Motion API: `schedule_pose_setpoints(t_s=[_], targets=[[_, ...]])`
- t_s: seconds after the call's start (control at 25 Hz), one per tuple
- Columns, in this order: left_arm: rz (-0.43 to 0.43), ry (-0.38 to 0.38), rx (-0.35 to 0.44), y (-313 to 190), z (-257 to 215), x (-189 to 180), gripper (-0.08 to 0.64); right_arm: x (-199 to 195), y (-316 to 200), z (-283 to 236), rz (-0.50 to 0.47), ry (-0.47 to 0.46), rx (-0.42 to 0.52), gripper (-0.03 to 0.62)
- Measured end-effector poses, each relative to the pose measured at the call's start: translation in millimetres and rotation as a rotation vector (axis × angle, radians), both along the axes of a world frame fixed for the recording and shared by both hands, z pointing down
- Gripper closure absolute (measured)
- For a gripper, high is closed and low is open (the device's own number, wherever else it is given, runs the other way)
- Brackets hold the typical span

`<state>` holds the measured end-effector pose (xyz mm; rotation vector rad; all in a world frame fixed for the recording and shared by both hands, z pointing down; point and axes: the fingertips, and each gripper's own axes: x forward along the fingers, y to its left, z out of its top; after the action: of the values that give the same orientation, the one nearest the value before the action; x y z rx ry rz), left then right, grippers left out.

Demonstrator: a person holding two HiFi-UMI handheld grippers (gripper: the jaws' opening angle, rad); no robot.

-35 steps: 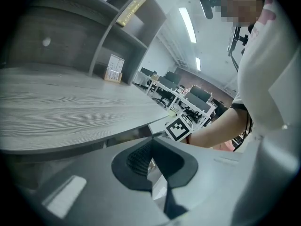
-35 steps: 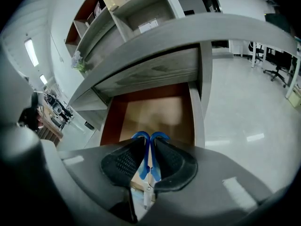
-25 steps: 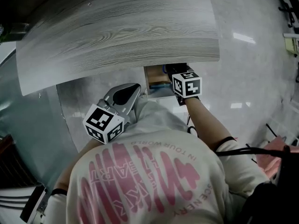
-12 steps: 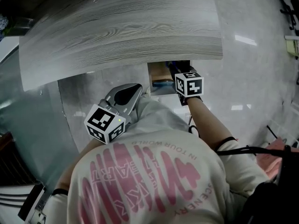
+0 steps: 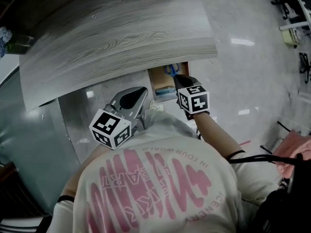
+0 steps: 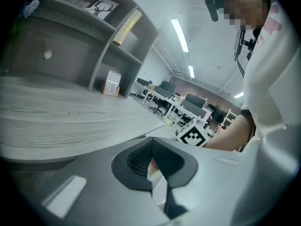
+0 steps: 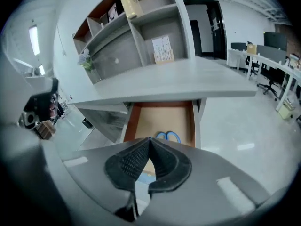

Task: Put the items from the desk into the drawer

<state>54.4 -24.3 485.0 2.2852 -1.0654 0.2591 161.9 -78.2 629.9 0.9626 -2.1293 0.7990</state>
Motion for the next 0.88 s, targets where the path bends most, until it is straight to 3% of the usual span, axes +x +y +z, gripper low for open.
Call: schedule_pose_setpoints(t_s=[0.24,0.4,0.64,0.88], targets=[[0.01,0.056,0.112,-2.7,-43.4,-26.6,0.54,-34.5,0.6,-98.8,0.068,-0.188,0.145,0.586],[0.017,0.08,0.246,4.5,-96.9,-64.0,0.54,-68.4,5.6,-167.4,0.107,-0.331,0.24,0.586],[-0.006,0.116,0.383,32.3,-167.7,-119.4,0.54,-117.3,30.3,-247.5,0.083,-0.451,0.363,0.588],[-0.012,0.132,0.447,73.4,-202.2,-157.0,0.54,-160.3,62.6,-305.8,0.042,-0.555,0.439,0.587]])
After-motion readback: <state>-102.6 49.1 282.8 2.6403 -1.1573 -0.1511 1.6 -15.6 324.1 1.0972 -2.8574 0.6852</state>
